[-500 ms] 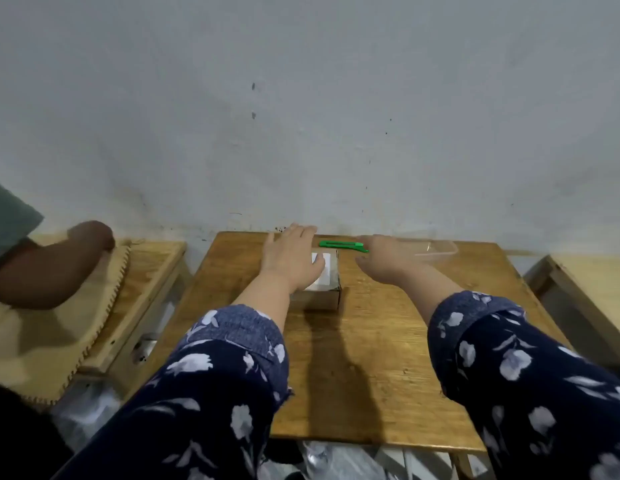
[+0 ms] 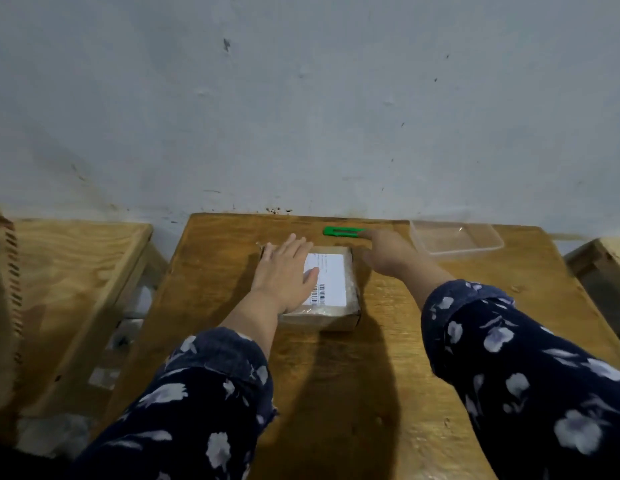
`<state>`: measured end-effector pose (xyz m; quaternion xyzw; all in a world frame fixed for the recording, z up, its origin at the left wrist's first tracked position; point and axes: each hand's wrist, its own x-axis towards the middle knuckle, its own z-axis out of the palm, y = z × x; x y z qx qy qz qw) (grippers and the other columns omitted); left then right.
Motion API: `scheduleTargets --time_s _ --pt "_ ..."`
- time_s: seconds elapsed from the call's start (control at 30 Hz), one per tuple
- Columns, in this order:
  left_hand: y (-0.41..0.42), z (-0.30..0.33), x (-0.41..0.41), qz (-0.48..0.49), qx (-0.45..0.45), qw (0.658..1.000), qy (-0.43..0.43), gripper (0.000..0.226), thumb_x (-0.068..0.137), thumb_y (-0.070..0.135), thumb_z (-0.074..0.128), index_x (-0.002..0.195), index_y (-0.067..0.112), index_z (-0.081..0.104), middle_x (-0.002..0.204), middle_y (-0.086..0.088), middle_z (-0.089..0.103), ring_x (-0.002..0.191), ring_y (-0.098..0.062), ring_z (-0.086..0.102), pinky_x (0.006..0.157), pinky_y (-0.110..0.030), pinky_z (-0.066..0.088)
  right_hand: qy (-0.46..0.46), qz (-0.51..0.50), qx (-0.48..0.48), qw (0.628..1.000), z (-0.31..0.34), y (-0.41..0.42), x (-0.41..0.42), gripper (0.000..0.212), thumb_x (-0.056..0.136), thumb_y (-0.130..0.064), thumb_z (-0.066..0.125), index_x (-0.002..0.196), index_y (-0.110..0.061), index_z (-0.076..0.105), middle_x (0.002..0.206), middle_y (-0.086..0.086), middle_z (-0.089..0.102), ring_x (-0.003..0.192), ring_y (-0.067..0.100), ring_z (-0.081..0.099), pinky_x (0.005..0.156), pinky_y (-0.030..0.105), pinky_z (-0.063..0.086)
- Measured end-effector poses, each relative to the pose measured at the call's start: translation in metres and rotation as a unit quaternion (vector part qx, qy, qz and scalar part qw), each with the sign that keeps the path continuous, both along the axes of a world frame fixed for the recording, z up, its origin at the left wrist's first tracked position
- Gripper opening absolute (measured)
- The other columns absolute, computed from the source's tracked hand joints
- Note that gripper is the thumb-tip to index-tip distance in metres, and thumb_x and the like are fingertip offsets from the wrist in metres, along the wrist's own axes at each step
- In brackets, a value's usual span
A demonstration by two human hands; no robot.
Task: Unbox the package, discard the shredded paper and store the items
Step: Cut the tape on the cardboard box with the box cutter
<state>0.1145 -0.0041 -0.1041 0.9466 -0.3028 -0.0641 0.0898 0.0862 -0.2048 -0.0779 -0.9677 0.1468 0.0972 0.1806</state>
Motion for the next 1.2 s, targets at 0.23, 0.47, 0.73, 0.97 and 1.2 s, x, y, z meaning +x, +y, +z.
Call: scheduleTargets --time_s 0.23,0.47,0.73,0.97,1.2 --pt "0.004 -0.026 0.007 0.008 -0.054 0.998 -0.042 0.056 0.099 0.048 0.024 0.150 0.026 0.023 0.158 0.009 0.024 0.147 -0.008 0.009 0.116 -0.033 -0.007 -0.016 -0.053 -0.026 0.998 -0.038 -0.018 0.045 0.052 0.086 -0.005 0.044 0.136 -0.020 0.047 0.144 0.008 0.045 0.130 0.030 0.042 0.108 0.049 0.036" --pt "0.002 -0.028 0.009 0.019 -0.070 0.996 -0.046 0.054 0.097 0.047 0.029 0.147 0.027 0.029 0.155 0.010 0.030 0.146 -0.007 0.012 0.118 -0.033 -0.005 -0.042 -0.059 -0.095 0.993 -0.067 -0.025 0.052 0.047 0.091 -0.015 0.047 0.137 -0.020 0.044 0.139 0.009 0.047 0.129 0.031 0.041 0.110 0.048 0.025" --pt "0.002 -0.025 0.007 0.026 -0.074 0.996 -0.046 0.053 0.097 0.046 0.032 0.146 0.027 0.031 0.154 0.008 0.032 0.146 -0.008 0.014 0.117 -0.033 -0.003 -0.038 -0.086 -0.043 0.995 -0.055 -0.015 0.040 0.043 0.088 -0.011 0.055 0.130 -0.010 0.049 0.133 0.011 0.045 0.110 0.032 0.056 0.094 0.045 0.048" --pt "0.001 -0.020 0.004 0.017 -0.044 0.999 -0.022 0.055 0.100 0.045 0.028 0.150 0.024 0.024 0.158 0.006 0.024 0.148 -0.011 0.007 0.117 -0.034 -0.006 -0.028 -0.179 0.158 0.971 -0.029 -0.007 -0.006 0.050 0.089 -0.003 0.055 0.135 -0.012 0.039 0.128 0.018 0.055 0.108 0.033 0.059 0.083 0.038 0.053" --pt "-0.001 -0.004 0.002 -0.007 0.039 0.999 0.021 0.065 0.099 0.052 0.024 0.153 0.022 0.006 0.162 0.004 0.000 0.148 -0.014 -0.005 0.117 -0.048 -0.006 0.036 -0.136 0.419 0.897 0.005 -0.003 -0.086 0.098 0.085 0.012 0.051 0.150 -0.030 -0.008 0.129 0.012 0.043 0.104 0.027 0.051 0.089 0.038 0.052"
